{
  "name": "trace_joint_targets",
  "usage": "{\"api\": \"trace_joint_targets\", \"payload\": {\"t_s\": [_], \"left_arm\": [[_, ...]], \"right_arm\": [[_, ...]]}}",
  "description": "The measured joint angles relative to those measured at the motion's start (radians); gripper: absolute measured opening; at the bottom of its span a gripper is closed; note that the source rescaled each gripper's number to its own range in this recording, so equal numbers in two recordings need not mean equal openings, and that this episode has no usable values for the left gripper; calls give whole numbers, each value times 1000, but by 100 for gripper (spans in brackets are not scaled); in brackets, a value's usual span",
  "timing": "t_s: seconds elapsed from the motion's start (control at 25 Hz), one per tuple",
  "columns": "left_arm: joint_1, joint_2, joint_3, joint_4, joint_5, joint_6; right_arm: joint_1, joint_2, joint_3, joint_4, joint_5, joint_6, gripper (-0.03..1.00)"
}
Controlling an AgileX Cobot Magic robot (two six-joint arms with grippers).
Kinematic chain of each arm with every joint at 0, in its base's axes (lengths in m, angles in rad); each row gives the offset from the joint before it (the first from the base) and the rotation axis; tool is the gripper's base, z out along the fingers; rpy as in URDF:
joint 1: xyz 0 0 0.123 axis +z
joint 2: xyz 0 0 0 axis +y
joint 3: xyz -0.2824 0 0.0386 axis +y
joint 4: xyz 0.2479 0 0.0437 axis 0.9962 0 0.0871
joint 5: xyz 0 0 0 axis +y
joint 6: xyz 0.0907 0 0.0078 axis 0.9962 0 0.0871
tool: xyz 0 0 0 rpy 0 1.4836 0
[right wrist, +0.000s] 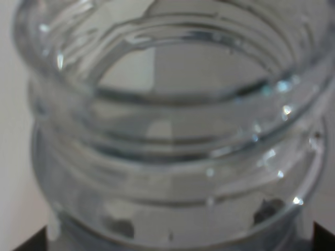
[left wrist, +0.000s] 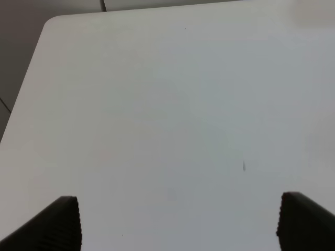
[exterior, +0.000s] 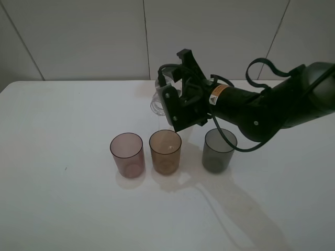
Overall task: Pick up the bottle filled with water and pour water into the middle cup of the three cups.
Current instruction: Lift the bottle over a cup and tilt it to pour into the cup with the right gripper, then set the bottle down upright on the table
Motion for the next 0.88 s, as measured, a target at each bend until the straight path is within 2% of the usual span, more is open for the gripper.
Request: {"api": "trace_joint_targets", "payload": {"t_s": [0.24,0.88], "left_arm": [[0,0,0,0,0,0],[0,0,0,0,0,0]], "right_arm": [[0,0,16,-2,-13,-8,0],[0,0,16,16,-14,-129,0]]}}
